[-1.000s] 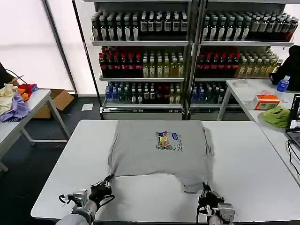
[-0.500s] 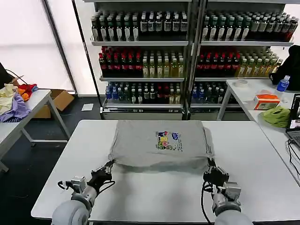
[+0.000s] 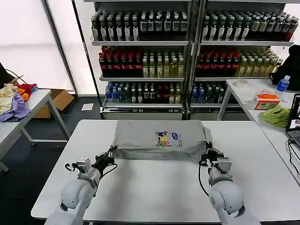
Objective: Fold and organize the clothes.
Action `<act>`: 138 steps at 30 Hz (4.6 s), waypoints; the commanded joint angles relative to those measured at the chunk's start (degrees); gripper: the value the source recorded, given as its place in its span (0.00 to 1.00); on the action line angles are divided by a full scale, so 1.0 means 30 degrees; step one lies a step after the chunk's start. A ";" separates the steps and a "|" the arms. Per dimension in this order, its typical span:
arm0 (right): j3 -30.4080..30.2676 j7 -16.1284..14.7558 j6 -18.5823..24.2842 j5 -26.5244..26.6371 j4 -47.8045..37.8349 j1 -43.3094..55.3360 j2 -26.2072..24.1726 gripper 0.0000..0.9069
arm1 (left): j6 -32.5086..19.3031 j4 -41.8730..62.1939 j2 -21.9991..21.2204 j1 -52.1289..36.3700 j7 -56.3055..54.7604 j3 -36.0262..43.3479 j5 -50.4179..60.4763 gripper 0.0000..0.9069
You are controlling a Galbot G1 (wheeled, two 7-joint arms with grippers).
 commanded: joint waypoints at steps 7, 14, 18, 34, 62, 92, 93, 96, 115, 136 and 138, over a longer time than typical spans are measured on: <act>-0.1320 -0.0687 0.0285 -0.0800 -0.5530 0.4256 0.0362 0.00 | -0.0062 0.5677 0.0196 -0.4330 -0.0008 0.1485 0.0001 0.00; -0.1532 -0.0852 0.0549 -0.1038 -0.6443 0.4631 0.0994 1.00 | -0.0300 0.5995 0.0304 -0.4649 0.0143 0.1446 0.0344 1.00; -0.1388 -0.0547 0.1909 -0.0175 -0.6503 0.4738 0.1539 1.00 | -0.0356 0.5617 0.0358 -0.4614 0.0107 0.1366 0.0590 1.00; -0.0619 0.2686 0.1215 0.1991 -0.2419 0.2392 0.1284 1.00 | 0.0961 0.2194 0.0841 -0.2468 -0.0865 0.0802 0.0608 1.00; 0.0409 0.2569 -0.0489 0.2024 -0.2453 -0.0600 0.0148 1.00 | 0.0975 0.2636 0.0361 -0.0860 -0.0844 0.0398 0.1627 1.00; 0.0249 0.2178 -0.0100 0.2910 -0.3024 -0.1339 0.0628 0.00 | 0.0826 0.2158 0.0320 -0.0289 -0.0643 0.1416 0.1781 0.01; 0.0246 0.2174 -0.0133 0.2902 -0.2879 -0.1418 0.0581 0.00 | 0.0769 0.2047 0.0340 -0.0232 -0.0630 0.1420 0.1779 0.01; 0.0177 0.2216 -0.0349 0.2843 -0.1585 -0.1875 0.0403 0.00 | 0.0516 0.1093 0.0583 0.0375 -0.0645 0.1494 0.1697 0.01; 0.0317 0.4194 -0.1147 0.2260 0.6166 -0.6520 -0.0347 0.00 | 0.0360 -0.6716 0.2550 0.7010 -0.1285 -0.0622 0.1345 0.01; 0.1031 0.6139 -0.1119 0.1404 0.8697 -1.3826 -0.2031 0.00 | -0.0369 -1.1128 0.1638 1.6878 -0.2064 -0.2575 0.3327 0.01; 0.0796 0.6290 -0.1071 0.1390 0.8570 -1.4123 -0.1931 0.00 | -0.0503 -1.0653 0.1181 1.6963 -0.2049 -0.2146 0.3597 0.01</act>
